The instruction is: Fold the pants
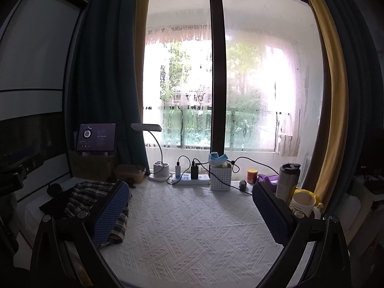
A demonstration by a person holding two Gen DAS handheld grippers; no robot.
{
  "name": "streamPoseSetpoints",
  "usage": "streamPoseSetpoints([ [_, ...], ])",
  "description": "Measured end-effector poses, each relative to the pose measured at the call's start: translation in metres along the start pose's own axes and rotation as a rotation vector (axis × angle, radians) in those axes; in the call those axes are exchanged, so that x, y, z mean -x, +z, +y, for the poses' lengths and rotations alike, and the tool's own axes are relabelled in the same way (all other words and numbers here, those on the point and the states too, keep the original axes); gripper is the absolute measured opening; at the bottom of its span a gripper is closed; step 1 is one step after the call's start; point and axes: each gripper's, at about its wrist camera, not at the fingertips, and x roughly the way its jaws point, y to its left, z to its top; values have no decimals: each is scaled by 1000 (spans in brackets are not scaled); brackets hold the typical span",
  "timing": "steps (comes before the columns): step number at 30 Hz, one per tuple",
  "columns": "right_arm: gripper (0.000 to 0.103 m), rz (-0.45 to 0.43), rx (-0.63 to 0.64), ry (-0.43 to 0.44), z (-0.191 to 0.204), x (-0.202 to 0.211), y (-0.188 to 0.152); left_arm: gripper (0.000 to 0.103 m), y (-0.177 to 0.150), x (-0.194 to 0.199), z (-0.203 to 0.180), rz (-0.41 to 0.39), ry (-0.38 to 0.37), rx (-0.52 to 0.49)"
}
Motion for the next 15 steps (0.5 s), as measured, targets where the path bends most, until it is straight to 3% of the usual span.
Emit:
streamPoseSetpoints([
  [15,103,0,-1,0,1,0,0,102,0,0,-1,2,-4,1],
])
